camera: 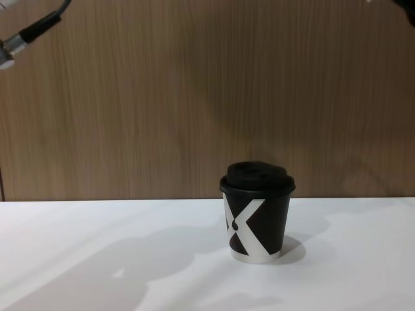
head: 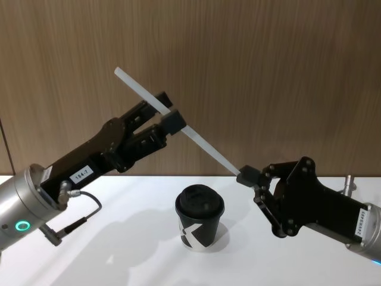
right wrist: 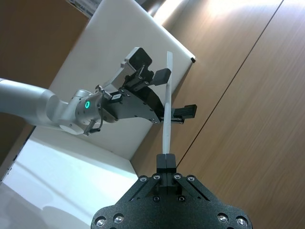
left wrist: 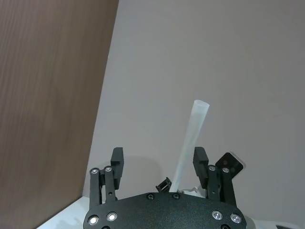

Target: Pick up the straw with one hand, pass it to the other hand, and insert it into the cup.

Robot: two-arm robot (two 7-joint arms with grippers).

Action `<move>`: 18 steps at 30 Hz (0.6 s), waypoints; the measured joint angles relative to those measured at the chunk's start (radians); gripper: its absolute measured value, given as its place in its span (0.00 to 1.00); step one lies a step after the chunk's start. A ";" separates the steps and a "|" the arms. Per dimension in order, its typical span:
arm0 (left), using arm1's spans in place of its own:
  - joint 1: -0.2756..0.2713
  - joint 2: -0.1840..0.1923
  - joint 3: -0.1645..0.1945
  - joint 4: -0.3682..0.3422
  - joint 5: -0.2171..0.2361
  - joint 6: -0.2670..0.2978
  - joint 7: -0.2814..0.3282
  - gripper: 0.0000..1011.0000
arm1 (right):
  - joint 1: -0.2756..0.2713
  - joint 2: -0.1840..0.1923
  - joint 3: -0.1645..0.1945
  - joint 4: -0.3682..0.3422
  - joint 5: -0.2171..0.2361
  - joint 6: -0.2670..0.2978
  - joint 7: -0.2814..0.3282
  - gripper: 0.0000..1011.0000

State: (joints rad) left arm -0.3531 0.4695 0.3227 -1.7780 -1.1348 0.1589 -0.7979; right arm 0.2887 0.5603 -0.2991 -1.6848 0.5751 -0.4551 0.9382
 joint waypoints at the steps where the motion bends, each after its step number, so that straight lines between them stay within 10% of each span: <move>1: -0.001 -0.001 0.000 0.000 0.000 0.000 0.002 0.92 | 0.000 0.000 0.000 0.000 0.000 0.000 0.000 0.00; 18: -0.006 -0.007 0.006 0.004 -0.004 0.001 0.019 0.41 | 0.000 0.000 0.000 0.000 0.000 0.000 0.000 0.00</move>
State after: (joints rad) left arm -0.3591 0.4630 0.3284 -1.7738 -1.1391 0.1595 -0.7785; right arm 0.2886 0.5603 -0.2991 -1.6848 0.5751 -0.4551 0.9383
